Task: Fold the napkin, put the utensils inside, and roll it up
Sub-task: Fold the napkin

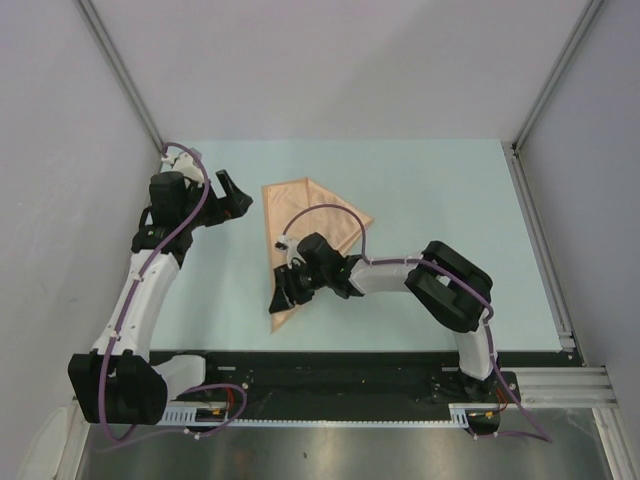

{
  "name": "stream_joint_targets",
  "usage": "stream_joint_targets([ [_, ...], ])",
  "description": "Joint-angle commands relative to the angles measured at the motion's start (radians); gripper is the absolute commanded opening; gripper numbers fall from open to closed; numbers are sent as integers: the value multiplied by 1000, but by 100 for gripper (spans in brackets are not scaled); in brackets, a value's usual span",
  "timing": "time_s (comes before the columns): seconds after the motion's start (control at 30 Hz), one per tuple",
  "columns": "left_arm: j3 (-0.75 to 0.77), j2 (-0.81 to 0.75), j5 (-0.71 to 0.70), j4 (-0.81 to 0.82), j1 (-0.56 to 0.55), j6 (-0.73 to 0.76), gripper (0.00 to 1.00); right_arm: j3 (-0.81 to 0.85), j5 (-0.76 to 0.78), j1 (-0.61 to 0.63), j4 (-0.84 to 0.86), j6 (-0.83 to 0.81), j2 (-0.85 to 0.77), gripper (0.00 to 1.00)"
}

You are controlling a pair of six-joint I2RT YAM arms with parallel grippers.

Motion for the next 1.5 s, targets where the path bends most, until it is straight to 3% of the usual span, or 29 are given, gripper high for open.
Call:
stream_joint_targets([
  [0.0, -5, -33, 20, 30, 8, -14, 100, 3, -1, 6, 81, 30, 33, 49],
  [0.33, -6, -33, 30, 34, 8, -18, 100, 5, 1, 16, 49, -13, -11, 51],
  [0.6, -5, -38, 29, 33, 8, -18, 100, 55, 82, 66, -158, -229, -135, 56],
  [0.7, -5, -42, 24, 28, 8, -15, 100, 51, 210, 117, -256, -302, -172, 57],
  [0.9, -2, -47, 32, 28, 8, -15, 100, 48, 721, 301, -360, -405, -204, 61],
  [1.2, -2, -47, 30, 27, 8, -12, 100, 92, 896, 398, -380, -482, -119, 64],
  [1.47, -3, -46, 37, 28, 8, -14, 100, 169, 925, 438, -408, -577, -62, 66],
])
